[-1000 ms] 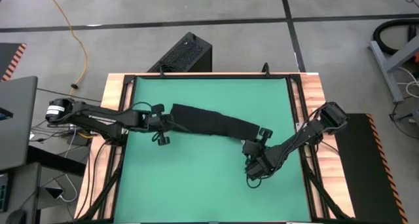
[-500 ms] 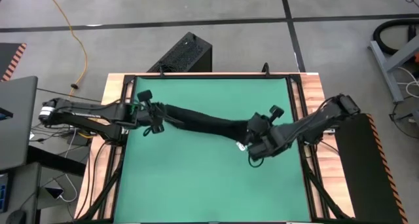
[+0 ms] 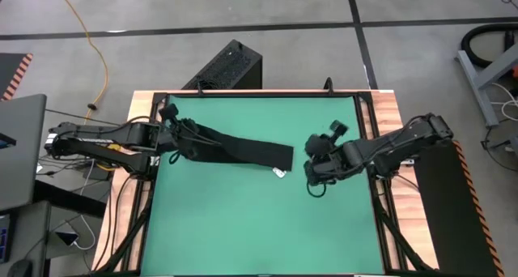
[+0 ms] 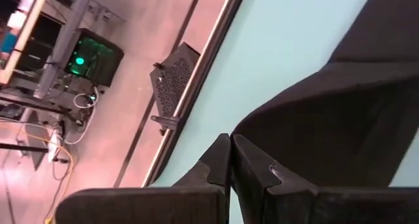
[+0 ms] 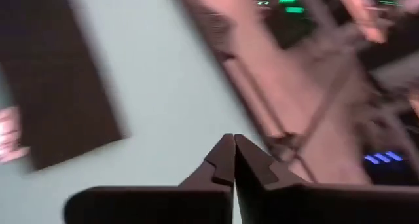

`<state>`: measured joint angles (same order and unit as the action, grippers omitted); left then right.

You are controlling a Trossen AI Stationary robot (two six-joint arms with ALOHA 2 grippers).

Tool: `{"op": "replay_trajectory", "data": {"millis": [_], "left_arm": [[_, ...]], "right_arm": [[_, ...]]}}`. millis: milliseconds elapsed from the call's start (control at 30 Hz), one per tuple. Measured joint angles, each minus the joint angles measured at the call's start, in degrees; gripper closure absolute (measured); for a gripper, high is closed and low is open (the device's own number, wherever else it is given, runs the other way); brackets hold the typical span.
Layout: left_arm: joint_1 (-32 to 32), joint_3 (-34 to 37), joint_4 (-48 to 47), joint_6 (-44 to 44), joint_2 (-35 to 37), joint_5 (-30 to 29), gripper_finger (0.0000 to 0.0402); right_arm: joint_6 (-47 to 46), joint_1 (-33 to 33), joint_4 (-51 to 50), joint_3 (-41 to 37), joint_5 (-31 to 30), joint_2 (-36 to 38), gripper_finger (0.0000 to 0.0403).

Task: Roll towel
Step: Roll the black towel

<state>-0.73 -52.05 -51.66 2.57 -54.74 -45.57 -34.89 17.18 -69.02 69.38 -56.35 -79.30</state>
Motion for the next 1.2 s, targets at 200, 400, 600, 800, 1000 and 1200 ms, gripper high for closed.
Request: {"op": "replay_trajectory", "data": {"millis": [200,400,600,800,1000,1200], "left_arm": [[0.00,0.02,0.06,-0.33,-1.35,0.73,0.0401],[0.00,0.02,-0.31,-0.35,-1.64,0.96,0.0401],[0.00,0.02,-0.34,-0.99,-1.62,1.28,0.0401],[0.00,0.02,-0.61,-1.20,-1.60,1.25,0.0401],[0.00,0.02,-1.73,-1.46,-1.60,1.25,0.0401],[0.00,0.02,-1.70,-1.49,-1.60,1.26,0.0401]], "right_arm": [[17.32,0.02,14.93,-0.02,11.74,-7.94,0.0275],[22.06,-3.25,22.93,-0.04,15.31,-17.85,0.0198],[30.53,-6.56,35.28,-0.09,23.69,-24.08,0.0196],[31.75,-8.86,37.56,-0.09,27.64,-25.97,0.0214],[29.93,-7.65,34.73,-0.07,29.67,-25.72,0.0231],[28.80,-5.11,32.67,-0.07,29.63,-25.84,0.0239]]}}
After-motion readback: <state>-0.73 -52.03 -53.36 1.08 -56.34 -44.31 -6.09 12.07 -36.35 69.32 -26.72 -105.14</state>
